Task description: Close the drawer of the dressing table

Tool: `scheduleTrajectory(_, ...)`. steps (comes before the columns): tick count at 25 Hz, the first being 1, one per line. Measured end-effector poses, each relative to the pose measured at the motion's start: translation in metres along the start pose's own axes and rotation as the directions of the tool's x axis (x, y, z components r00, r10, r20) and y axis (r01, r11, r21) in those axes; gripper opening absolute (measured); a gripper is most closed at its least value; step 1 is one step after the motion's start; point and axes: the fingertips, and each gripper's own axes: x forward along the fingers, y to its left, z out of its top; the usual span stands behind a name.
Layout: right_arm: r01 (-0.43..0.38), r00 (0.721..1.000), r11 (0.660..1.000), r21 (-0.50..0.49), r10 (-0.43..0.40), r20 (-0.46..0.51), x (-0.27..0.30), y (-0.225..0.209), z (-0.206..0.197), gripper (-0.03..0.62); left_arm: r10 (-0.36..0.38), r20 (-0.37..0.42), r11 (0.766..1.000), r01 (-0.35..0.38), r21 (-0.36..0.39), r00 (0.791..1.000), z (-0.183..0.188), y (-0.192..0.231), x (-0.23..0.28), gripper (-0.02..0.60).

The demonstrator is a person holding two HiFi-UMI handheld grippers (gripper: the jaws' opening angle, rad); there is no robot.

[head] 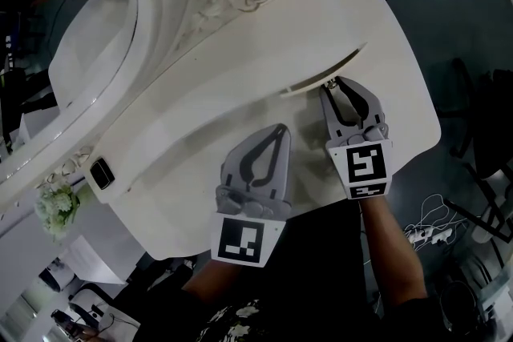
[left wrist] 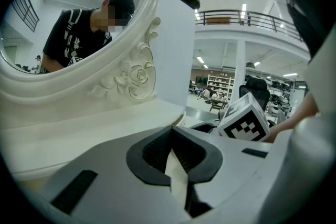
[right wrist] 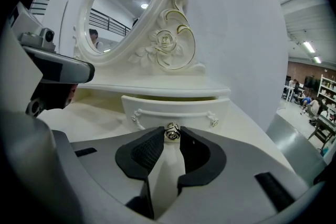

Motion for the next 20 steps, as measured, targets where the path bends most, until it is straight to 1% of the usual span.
scheduleTrajectory(6,-0.007,1.000,1.000,-0.004,0.007,0.007,0.008,0.000,0.006,0.086,0.004,-0.001,1.000,-0.004,-0.013,1.000,0.000,0.001,0.000,0.002)
scheduleTrajectory(12,-0.012,1.000,1.000,-0.011,0.012,0.019,0.020,0.001,0.014,0.086,-0.006,-0.008,1.000,0.006,0.001,1.000,-0.001,0.001,0.002,0.002)
scheduleTrajectory(17,-0.009,1.000,1.000,-0.005,0.009,0.029,0.027,0.002,0.017,0.086,0.009,-0.012,1.000,-0.009,-0.012,1.000,-0.003,0.007,0.000,0.002)
scheduleTrajectory(20,-0.008,0.999,1.000,-0.014,0.009,0.032,0.027,0.002,0.017,0.087,0.010,-0.027,1.000,-0.010,-0.010,1.000,-0.007,0.009,-0.003,0.002)
